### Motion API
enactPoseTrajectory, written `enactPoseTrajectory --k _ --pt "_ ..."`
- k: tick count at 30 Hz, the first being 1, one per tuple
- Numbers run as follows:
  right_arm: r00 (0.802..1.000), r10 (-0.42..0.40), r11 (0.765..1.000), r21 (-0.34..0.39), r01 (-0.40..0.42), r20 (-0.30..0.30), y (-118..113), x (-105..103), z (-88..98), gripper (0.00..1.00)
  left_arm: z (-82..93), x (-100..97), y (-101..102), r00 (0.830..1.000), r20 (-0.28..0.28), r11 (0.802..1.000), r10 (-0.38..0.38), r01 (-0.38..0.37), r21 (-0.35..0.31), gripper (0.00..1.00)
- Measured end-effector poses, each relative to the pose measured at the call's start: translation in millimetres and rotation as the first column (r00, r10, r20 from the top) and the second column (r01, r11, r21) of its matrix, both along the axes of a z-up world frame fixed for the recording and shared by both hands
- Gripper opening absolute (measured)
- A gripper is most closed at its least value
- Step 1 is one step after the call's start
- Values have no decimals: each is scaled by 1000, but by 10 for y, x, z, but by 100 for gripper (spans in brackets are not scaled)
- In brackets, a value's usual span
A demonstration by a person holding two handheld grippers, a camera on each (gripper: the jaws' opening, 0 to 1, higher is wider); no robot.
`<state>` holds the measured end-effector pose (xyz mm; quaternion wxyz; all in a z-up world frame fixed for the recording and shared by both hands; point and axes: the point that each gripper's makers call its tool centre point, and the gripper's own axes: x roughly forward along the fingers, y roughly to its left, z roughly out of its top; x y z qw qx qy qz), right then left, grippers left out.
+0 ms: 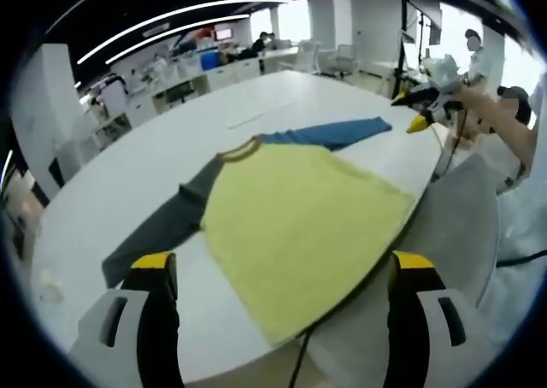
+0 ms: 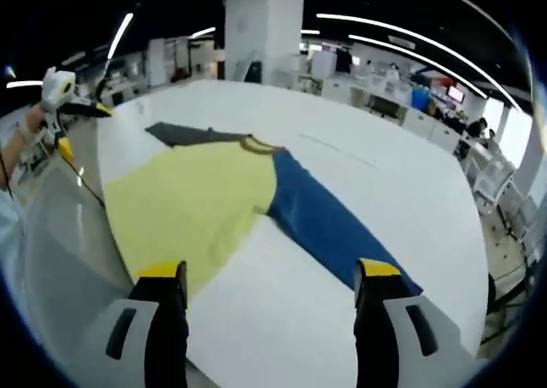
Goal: Fold the garment on the visible template until the final outline fits inside the template.
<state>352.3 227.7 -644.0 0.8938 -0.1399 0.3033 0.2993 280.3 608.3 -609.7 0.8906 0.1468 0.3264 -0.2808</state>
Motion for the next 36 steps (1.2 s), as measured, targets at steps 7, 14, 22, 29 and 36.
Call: enactPoseTrajectory --k 7,14,22,29,36 --pt "998 -66 998 8 66 -2 -250 118 -77 74 15 -3 -2 1000 1 1000 -1 1 1 100" --pt "995 -97 995 -3 97 -17 -451 165 -175 70 26 -1 -10 1000 6 1000 1 -1 5 100" --pt "986 -162 987 -4 162 -32 -693 256 -301 62 34 -9 3 1000 5 1000 6 -6 5 99" --pt "969 -241 970 -14 241 -60 -1156 399 -606 51 33 -13 -2 1000 2 1000 7 -7 8 99" --pt "941 -329 944 -14 329 -79 -1440 492 -759 45 36 -6 1 1000 2 1000 10 -11 10 98"
